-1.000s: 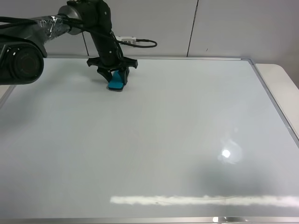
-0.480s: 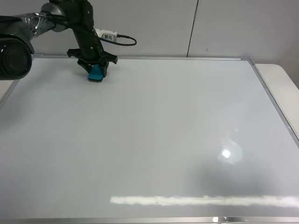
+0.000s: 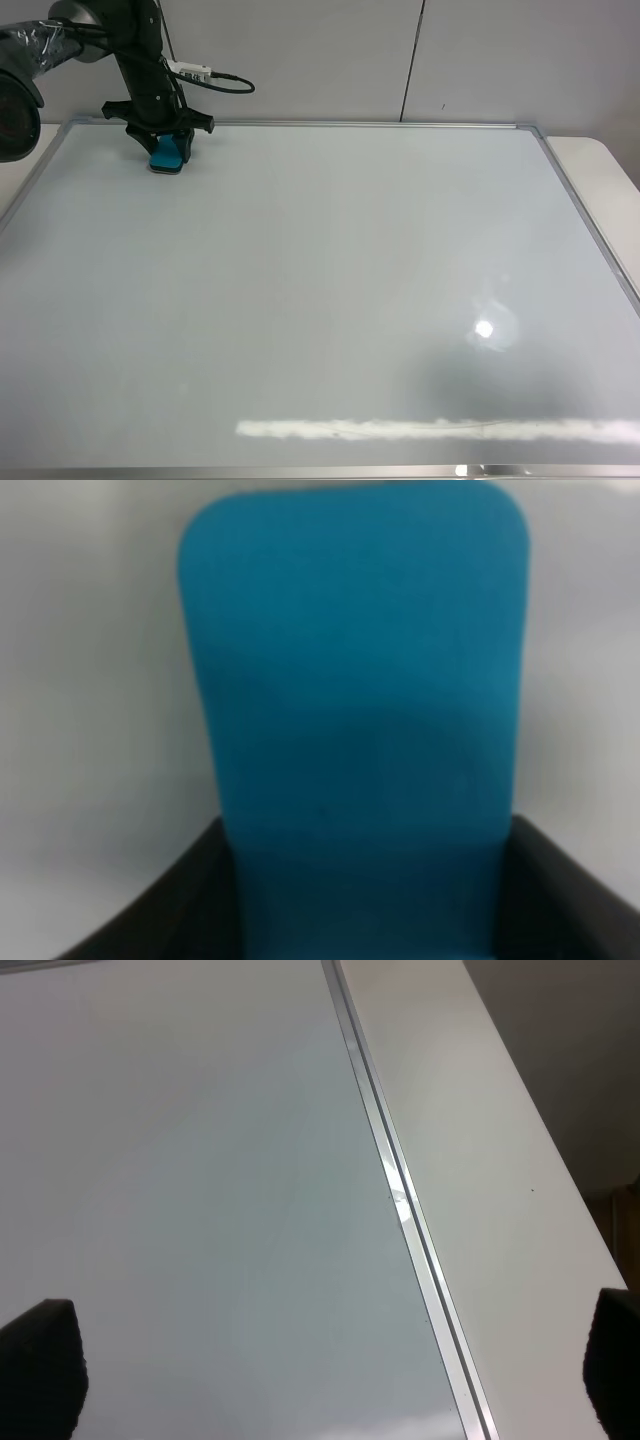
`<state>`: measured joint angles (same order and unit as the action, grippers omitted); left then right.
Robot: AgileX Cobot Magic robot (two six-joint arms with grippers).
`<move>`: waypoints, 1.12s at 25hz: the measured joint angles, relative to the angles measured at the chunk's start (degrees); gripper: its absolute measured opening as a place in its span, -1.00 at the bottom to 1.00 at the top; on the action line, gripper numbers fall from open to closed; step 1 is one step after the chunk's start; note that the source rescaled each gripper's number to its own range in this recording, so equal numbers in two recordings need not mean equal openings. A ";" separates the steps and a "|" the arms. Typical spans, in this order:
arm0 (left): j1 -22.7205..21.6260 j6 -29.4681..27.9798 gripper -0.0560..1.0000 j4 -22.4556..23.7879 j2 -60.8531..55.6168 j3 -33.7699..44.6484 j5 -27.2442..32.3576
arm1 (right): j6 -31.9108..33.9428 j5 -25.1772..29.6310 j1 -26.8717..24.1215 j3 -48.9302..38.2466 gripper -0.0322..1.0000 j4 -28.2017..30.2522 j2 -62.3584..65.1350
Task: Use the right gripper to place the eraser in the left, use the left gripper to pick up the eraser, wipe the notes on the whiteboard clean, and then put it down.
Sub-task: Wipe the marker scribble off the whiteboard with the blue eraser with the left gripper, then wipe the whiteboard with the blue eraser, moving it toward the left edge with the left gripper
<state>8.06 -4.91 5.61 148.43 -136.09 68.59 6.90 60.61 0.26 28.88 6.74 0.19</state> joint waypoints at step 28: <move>2.95 -4.43 -0.84 -5.61 -46.63 72.21 -18.36 | 0.00 0.00 0.00 0.00 1.00 0.00 0.00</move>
<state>11.02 -9.34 0.00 101.80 -63.88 50.23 6.90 60.61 0.26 28.88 6.74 0.19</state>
